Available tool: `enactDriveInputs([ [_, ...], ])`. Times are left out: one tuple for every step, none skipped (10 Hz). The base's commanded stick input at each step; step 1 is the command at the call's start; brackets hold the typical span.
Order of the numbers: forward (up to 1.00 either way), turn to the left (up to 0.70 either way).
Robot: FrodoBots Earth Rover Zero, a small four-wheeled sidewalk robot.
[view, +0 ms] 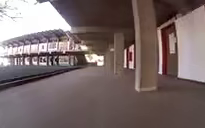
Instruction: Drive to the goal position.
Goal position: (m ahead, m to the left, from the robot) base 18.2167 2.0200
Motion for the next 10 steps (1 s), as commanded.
enactDriveInputs([
  [1.00,0.01],
  [1.00,0.01],
  [1.00,0.01],
  [1.00,0.01],
  [1.00,0.05],
  [1.00,0.10],
  [1.00,0.38],
  [1.00,0.33],
  [1.00,0.01],
  [1.00,0.01],
])
